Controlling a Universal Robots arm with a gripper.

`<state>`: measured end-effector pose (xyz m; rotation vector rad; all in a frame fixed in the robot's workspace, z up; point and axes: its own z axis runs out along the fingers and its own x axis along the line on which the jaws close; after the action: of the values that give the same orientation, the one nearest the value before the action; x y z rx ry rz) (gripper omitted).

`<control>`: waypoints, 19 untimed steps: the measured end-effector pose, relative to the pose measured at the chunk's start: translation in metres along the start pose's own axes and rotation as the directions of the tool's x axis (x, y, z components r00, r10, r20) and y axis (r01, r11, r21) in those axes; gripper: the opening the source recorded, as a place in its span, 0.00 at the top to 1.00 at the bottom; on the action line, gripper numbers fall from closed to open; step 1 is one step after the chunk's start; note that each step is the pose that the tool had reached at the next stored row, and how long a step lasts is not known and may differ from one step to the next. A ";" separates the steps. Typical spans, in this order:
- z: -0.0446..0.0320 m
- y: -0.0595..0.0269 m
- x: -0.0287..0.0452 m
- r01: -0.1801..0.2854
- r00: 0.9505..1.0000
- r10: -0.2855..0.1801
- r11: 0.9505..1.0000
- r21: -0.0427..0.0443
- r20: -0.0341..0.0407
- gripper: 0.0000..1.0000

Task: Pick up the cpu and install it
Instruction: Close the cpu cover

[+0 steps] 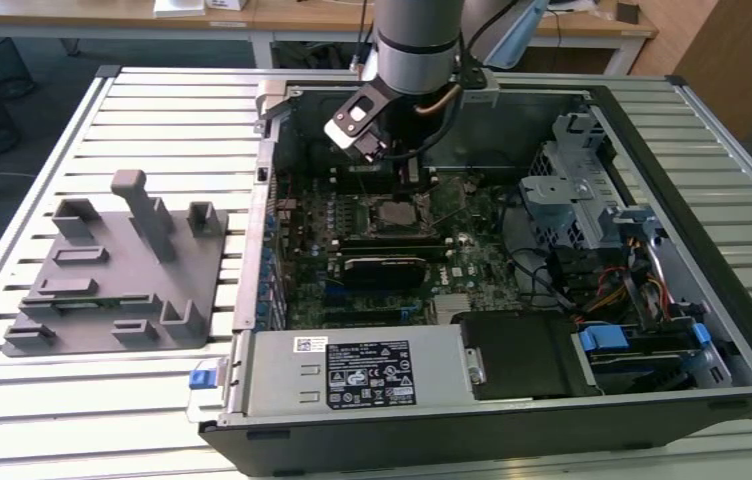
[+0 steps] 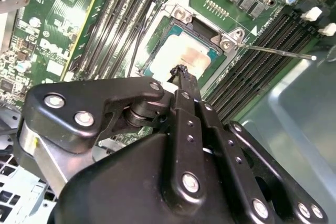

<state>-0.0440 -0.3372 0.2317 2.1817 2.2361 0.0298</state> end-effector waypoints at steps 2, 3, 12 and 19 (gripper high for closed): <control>-0.0058 0.0002 0.0000 0.000 1.000 0.000 1.000 0.000 0.000 0.89; -0.0088 0.0002 0.0000 0.000 1.000 0.000 1.000 0.000 0.000 0.89; -0.0219 0.0005 -0.0037 -0.002 1.000 0.002 1.000 0.000 0.001 0.89; -0.0216 0.0092 -0.0087 -0.003 1.000 0.003 1.000 0.002 0.001 0.89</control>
<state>-0.0351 -0.3457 0.2536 2.1858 2.2327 0.0262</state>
